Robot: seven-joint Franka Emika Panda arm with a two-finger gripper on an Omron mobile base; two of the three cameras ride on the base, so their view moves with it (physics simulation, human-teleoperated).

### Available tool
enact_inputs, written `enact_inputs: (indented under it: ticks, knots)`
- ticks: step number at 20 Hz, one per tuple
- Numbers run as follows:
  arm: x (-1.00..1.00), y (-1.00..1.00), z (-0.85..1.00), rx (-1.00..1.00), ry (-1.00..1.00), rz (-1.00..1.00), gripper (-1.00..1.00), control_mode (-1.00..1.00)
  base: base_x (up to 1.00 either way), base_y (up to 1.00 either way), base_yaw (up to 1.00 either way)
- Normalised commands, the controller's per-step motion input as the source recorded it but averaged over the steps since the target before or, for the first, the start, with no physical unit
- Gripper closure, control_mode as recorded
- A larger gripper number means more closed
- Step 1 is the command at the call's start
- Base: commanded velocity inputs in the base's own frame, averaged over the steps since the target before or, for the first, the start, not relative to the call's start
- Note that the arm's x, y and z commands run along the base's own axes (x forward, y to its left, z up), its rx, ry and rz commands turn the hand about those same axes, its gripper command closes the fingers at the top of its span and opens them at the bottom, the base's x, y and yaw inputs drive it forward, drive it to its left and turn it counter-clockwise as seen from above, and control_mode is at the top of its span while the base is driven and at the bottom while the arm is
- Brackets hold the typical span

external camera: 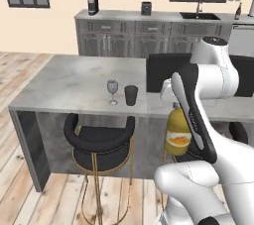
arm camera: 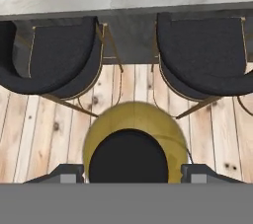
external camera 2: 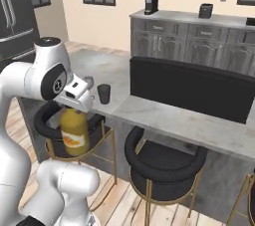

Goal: There is a wine glass and glass cup on the dining counter. Place the wine bottle next to the wine glass and the juice bottle next to the glass cup.

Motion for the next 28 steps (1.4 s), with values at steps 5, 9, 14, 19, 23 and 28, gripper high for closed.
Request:
enact_inputs:
  ticks: [5,9,14,19,23,28]
  knots:
    - [0.0,0.0,0.0,0.0,0.0,0.0,1.0,1.0,0.39,0.29,-0.05]
    - [0.0,0.0,0.0,0.0,0.0,0.0,1.0,1.0,0.43,0.4,0.0]
    - [0.0,0.0,0.0,0.0,0.0,0.0,1.0,1.0,0.4,0.25,0.0]
    - [0.0,0.0,0.0,0.0,0.0,0.0,1.0,1.0,0.2,-0.1,0.01]
    - [0.0,0.0,0.0,0.0,0.0,0.0,1.0,1.0,0.33,-0.18,0.01]
    - [0.0,0.0,0.0,0.0,0.0,0.0,1.0,1.0,0.4,-0.12,0.01]
